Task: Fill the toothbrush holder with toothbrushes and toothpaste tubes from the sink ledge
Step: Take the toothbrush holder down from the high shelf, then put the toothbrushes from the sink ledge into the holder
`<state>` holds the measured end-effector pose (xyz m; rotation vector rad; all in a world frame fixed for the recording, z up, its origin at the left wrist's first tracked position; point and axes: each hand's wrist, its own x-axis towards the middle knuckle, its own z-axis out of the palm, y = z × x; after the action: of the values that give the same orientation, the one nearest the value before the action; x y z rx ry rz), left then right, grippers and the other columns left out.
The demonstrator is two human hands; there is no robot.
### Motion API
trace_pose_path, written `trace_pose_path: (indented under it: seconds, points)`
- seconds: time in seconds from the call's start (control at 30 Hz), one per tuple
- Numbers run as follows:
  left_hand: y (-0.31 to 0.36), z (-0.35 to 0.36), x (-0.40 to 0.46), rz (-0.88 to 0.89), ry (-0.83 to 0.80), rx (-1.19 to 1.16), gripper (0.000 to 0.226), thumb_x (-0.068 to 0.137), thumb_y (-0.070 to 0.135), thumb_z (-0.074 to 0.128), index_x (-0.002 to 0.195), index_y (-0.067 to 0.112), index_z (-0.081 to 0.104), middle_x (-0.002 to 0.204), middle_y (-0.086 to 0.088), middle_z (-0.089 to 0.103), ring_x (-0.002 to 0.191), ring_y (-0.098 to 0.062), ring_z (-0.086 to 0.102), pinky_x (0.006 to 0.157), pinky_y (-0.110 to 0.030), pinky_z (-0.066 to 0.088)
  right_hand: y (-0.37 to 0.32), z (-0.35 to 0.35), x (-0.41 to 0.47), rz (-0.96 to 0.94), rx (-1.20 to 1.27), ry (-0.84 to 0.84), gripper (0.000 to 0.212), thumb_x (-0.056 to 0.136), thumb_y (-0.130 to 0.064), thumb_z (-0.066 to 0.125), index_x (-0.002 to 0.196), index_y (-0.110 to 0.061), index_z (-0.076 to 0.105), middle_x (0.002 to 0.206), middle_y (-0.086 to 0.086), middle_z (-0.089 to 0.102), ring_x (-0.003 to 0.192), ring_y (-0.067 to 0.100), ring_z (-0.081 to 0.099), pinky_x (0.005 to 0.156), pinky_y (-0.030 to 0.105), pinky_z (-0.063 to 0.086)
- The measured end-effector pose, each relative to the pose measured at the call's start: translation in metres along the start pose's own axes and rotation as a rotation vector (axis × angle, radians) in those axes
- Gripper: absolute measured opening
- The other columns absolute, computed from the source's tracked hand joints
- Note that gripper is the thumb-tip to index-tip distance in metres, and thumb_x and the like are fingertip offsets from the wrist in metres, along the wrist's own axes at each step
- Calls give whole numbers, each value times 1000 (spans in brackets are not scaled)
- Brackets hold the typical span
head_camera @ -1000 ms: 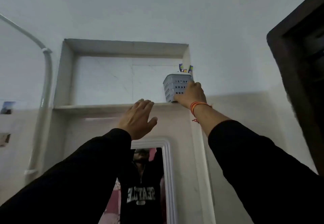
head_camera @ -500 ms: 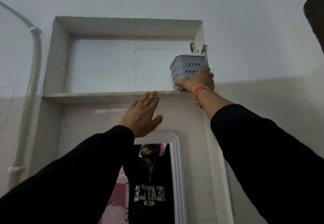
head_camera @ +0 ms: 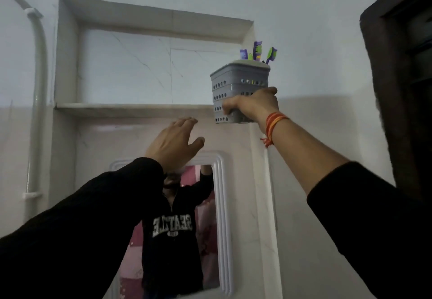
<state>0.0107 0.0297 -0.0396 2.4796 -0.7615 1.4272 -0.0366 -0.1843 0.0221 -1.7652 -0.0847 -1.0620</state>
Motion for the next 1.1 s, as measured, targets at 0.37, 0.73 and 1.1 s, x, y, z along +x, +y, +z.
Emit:
trace_pose_path:
  seconds: [0.37, 0.73, 1.1]
  points:
    - [28, 71, -232, -236, -258, -423, 39, 96, 33, 59, 133, 21, 57, 135, 1, 57, 123, -18, 55, 102, -30, 44, 160, 18, -189, 93, -44, -19, 136, 19, -73, 92, 134, -16, 48, 124, -6, 59, 111, 11, 63, 89, 28, 60]
    - [41, 181, -394, -526, -763, -449, 48, 101, 45, 49, 139, 16, 57, 143, -3, 58, 131, -21, 53, 109, -32, 41, 321, 48, -394, 309, -117, -173, 129, 36, -33, 102, 139, -7, 30, 122, -8, 49, 107, 8, 53, 84, 22, 47]
    - [9, 287, -429, -783, -1027, -320, 27, 95, 17, 54, 114, 10, 72, 117, -14, 73, 103, -33, 69, 84, -29, 52, 453, 76, -504, 559, -160, -276, 133, 30, -30, 100, 141, -14, 28, 134, 10, 51, 122, 32, 58, 98, 38, 54]
